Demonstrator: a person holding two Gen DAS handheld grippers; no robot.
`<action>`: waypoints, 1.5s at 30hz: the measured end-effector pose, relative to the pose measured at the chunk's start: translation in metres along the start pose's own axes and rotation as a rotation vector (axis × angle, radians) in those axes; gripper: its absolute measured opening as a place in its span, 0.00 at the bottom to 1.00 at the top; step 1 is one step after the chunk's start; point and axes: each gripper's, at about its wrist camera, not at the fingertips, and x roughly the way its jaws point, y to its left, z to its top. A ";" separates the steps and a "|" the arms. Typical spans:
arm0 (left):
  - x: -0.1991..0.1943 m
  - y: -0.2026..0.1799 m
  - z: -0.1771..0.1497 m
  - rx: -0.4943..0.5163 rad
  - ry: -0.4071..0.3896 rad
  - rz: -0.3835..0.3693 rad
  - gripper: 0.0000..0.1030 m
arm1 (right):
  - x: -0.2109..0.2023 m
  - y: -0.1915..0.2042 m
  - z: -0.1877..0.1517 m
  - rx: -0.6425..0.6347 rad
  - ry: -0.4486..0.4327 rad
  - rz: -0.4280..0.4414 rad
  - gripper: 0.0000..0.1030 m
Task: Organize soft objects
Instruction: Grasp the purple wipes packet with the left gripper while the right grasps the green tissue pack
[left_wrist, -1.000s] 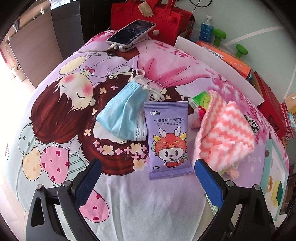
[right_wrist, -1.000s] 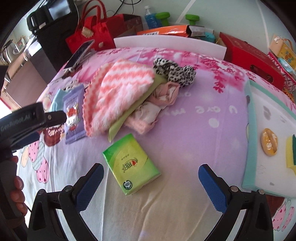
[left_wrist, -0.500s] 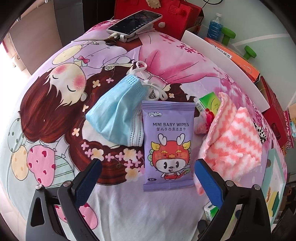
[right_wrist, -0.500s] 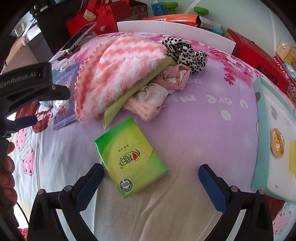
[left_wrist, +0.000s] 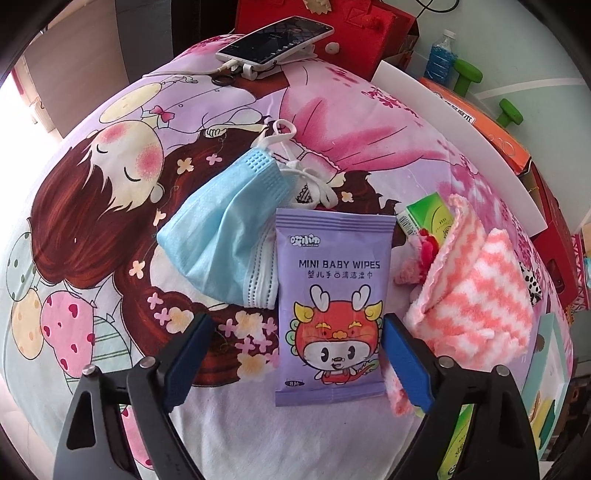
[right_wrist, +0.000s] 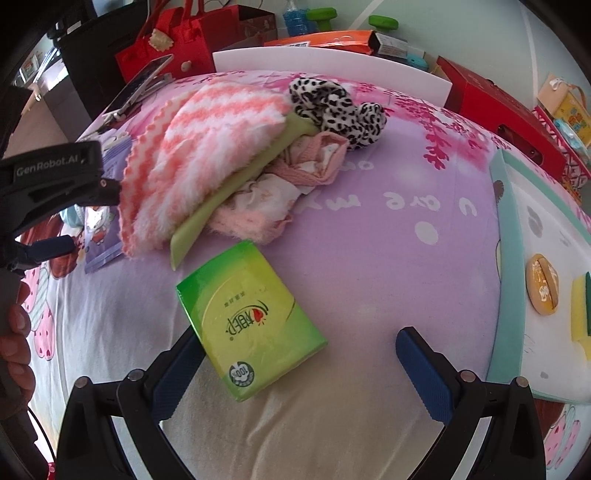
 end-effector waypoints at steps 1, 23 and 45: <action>0.001 -0.002 0.001 0.001 0.000 -0.003 0.84 | 0.000 -0.002 0.000 0.009 -0.002 0.001 1.00; -0.014 0.007 -0.003 -0.029 -0.020 -0.062 0.50 | -0.004 0.009 0.005 -0.054 -0.081 0.035 0.94; -0.043 0.012 -0.003 -0.040 -0.096 -0.112 0.50 | -0.010 -0.027 0.004 0.051 -0.074 0.037 0.62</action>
